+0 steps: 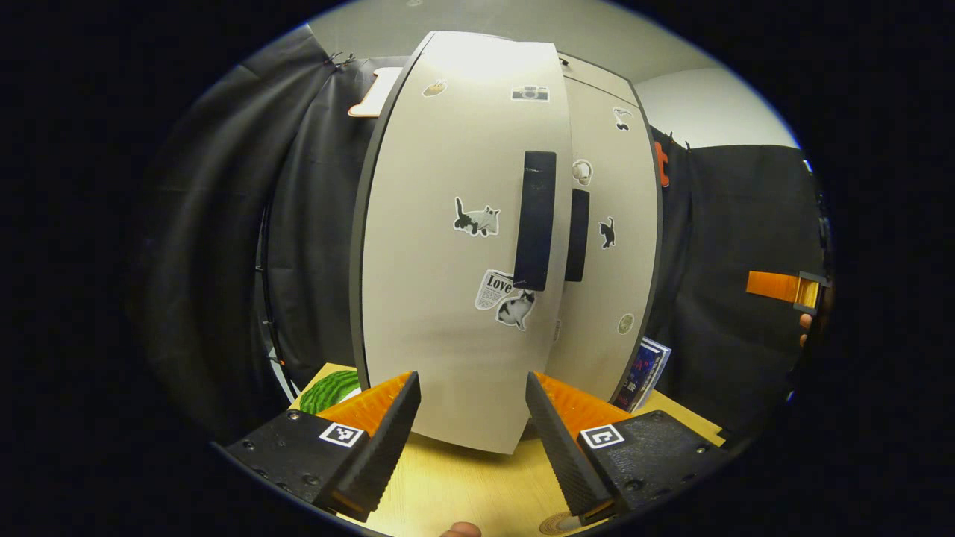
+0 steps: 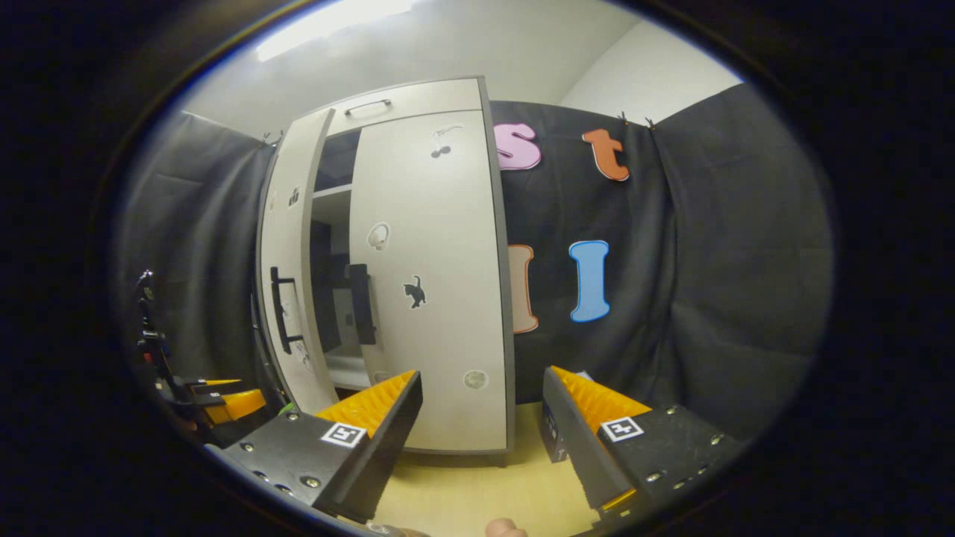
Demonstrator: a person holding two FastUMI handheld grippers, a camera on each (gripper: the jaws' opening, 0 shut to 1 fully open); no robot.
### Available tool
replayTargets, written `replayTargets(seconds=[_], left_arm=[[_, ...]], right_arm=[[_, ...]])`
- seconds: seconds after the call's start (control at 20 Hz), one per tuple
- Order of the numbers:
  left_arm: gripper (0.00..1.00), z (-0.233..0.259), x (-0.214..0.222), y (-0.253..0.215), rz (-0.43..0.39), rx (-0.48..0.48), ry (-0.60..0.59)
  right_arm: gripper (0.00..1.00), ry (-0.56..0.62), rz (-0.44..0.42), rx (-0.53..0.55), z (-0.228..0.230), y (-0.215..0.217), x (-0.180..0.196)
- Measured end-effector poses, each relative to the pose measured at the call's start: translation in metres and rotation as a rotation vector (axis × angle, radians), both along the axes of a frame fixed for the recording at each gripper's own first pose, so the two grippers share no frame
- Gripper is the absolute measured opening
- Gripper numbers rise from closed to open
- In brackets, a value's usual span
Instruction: Grasp the bottle in the cabinet with the left hand and place it on the coaster, then close the right door with the right hand and the left door with the left hand.
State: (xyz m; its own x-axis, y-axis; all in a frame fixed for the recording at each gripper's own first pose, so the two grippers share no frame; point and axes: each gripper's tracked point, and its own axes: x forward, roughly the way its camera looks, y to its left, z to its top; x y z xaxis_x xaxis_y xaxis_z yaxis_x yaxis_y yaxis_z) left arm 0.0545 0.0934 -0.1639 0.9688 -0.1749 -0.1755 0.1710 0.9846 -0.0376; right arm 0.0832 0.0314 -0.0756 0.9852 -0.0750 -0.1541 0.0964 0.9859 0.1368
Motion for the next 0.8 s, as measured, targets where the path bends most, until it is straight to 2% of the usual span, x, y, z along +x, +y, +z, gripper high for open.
replayTargets(seconds=[0.8], left_arm=[[0.9,0.005,-0.003,-0.012,-0.01,-0.016,-0.001]], right_arm=[[0.99,0.009,-0.011,0.01,-0.006,-0.004,-0.004]])
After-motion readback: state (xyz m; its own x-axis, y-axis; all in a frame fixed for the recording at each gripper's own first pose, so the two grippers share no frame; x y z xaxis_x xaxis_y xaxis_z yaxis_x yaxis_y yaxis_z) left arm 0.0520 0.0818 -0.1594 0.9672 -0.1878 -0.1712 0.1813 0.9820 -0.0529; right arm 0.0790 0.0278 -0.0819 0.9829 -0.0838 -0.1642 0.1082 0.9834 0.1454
